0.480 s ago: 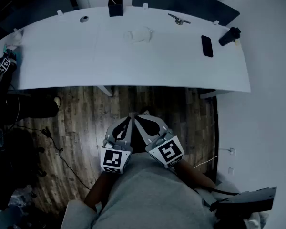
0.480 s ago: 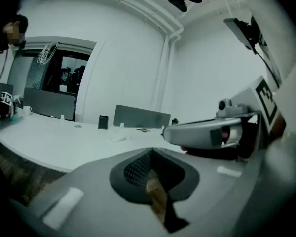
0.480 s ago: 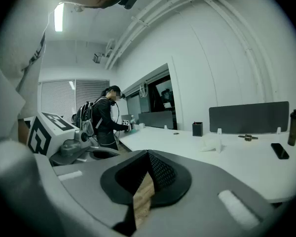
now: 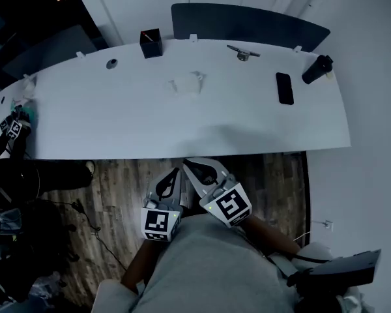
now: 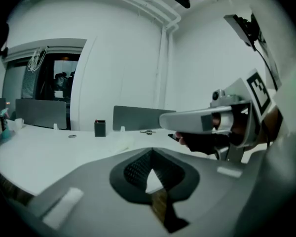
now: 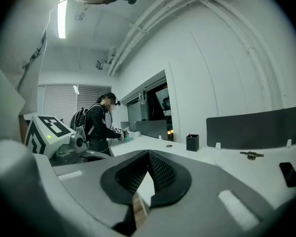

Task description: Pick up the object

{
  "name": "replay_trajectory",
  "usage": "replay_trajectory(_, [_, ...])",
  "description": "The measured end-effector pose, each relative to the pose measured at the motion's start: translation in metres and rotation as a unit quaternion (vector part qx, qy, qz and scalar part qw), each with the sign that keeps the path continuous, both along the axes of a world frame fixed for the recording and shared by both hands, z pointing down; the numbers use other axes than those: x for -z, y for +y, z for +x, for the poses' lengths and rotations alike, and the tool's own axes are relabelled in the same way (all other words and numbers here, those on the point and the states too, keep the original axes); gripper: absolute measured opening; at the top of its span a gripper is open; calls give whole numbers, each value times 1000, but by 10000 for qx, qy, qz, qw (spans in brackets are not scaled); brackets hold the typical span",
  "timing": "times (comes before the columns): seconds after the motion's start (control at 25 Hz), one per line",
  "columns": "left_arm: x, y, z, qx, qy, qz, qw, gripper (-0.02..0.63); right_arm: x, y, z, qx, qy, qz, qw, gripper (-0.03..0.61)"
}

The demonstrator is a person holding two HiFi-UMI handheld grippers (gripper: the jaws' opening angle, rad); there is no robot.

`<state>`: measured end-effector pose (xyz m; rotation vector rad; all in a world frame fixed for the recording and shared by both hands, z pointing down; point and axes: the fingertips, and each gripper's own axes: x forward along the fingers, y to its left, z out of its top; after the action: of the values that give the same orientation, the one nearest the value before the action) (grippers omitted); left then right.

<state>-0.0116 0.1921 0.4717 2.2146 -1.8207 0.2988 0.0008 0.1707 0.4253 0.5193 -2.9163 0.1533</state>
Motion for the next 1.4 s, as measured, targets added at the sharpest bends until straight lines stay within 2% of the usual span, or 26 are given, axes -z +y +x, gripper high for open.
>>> replay_trajectory(0.32, [-6,-70,30,-130,-79,-280,9995,2,-11,-75,39,-226,-61,-365,9991,2])
replay_trajectory(0.6, [-15,-95,24,-32,-240,-558,9981,2,-21,-120,49,-328,-138,-521,9980,2])
replay_trajectory(0.8, [-15,-117,13,-78,-196,-563,9982,2,-22,-141,39,-398,-124,-518,9978,2])
replay_trajectory(1.04, [-19,-155,-5,-438,-153,-527,9975,2,-24,-161,19,-604,62,-484,9970,2])
replay_trajectory(1.2, [-15,-178,-19,-760,-191,-417,9961,2,-20,-178,-3,-736,153,-438,9962,2])
replay_trajectory(1.4, [-17,-196,-54,-919,-112,-416,9948,2,-19,-197,-40,-849,277,-414,9951,2])
